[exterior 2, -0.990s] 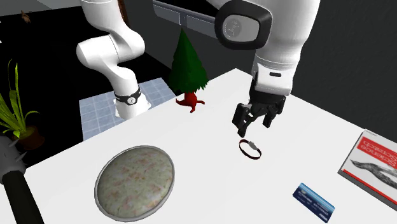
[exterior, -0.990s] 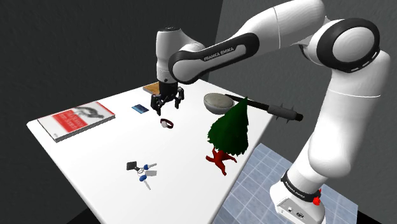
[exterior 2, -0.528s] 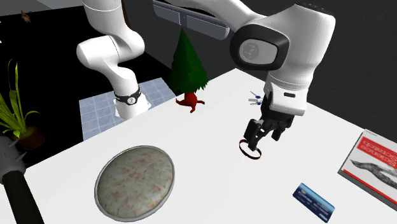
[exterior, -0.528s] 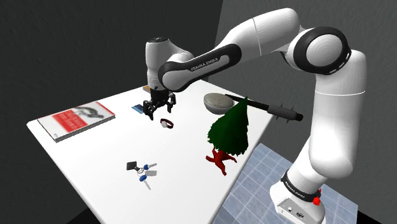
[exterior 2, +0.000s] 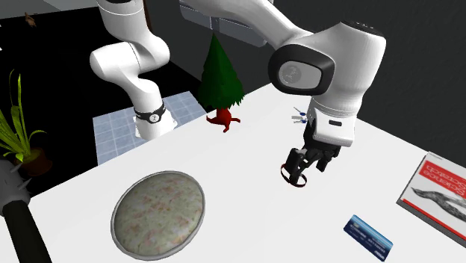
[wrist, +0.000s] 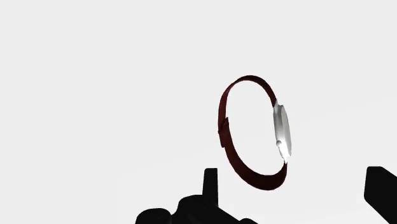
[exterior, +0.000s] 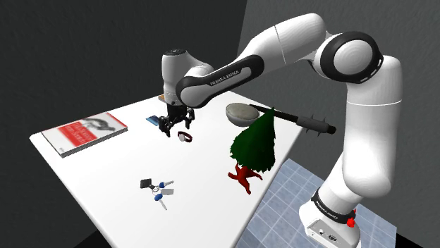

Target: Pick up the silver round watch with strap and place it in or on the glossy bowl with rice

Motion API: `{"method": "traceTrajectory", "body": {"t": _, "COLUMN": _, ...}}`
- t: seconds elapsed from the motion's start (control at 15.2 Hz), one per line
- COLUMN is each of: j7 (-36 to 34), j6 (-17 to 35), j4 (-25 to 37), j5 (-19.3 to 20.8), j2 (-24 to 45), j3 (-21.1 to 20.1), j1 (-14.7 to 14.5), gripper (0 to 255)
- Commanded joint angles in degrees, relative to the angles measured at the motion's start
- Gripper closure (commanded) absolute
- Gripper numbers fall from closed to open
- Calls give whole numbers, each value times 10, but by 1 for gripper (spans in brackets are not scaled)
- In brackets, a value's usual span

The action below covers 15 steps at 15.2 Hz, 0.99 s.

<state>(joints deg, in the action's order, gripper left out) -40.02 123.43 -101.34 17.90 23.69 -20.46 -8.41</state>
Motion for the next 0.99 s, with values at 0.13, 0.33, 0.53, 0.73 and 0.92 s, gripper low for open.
{"method": "traceTrajectory", "body": {"t": 0.13, "j7": 0, "j6": 0, "j4": 0, "j5": 0, "j2": 0, "j3": 0, "j1": 0, "gripper": 0}}
{"method": "traceTrajectory", "body": {"t": 0.33, "j7": 0, "j6": 0, "j4": 0, "j5": 0, "j2": 0, "j3": 0, "j1": 0, "gripper": 255}}
{"method": "traceTrajectory", "body": {"t": 0.53, "j7": 0, "j6": 0, "j4": 0, "j5": 0, "j2": 0, "j3": 0, "j1": 0, "gripper": 255}}
{"method": "traceTrajectory", "body": {"t": 0.73, "j7": 0, "j6": 0, "j4": 0, "j5": 0, "j2": 0, "j3": 0, "j1": 0, "gripper": 255}}
{"method": "traceTrajectory", "body": {"t": 0.92, "j7": 4, "j6": -12, "j4": 5, "j5": -4, "j2": -7, "j3": -2, "j1": 1, "gripper": 255}}
